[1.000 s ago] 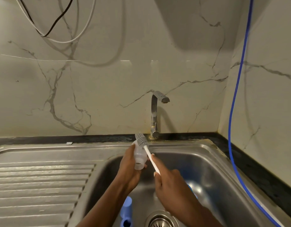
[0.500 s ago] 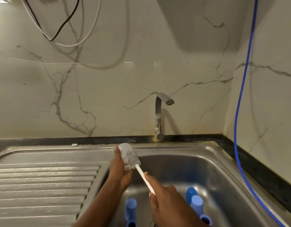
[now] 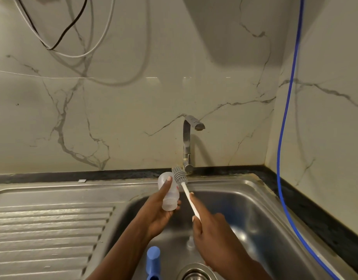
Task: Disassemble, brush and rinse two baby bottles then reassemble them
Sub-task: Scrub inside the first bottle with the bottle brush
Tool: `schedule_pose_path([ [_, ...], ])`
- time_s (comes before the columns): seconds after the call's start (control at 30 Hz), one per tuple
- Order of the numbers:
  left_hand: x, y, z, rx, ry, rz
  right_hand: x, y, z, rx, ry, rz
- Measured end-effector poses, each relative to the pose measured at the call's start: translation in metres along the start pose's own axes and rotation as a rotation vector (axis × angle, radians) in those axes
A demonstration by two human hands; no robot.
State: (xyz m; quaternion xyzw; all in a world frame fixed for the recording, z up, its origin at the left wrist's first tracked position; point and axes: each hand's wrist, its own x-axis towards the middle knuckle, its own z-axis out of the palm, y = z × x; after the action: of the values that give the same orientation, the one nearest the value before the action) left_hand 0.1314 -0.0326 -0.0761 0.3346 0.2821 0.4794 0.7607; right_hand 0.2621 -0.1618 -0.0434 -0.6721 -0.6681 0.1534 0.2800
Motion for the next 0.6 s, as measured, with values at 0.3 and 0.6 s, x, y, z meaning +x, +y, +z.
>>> schedule_pose_path([
  [0.3,0.003,0.010,-0.020,-0.260,0.223,0.138,-0.014,-0.024,0.016,-0.078,-0.194,-0.011],
  [0.6,-0.010,0.008,0.006,-0.068,-0.081,-0.078,0.000,-0.002,0.001,0.023,0.029,0.041],
])
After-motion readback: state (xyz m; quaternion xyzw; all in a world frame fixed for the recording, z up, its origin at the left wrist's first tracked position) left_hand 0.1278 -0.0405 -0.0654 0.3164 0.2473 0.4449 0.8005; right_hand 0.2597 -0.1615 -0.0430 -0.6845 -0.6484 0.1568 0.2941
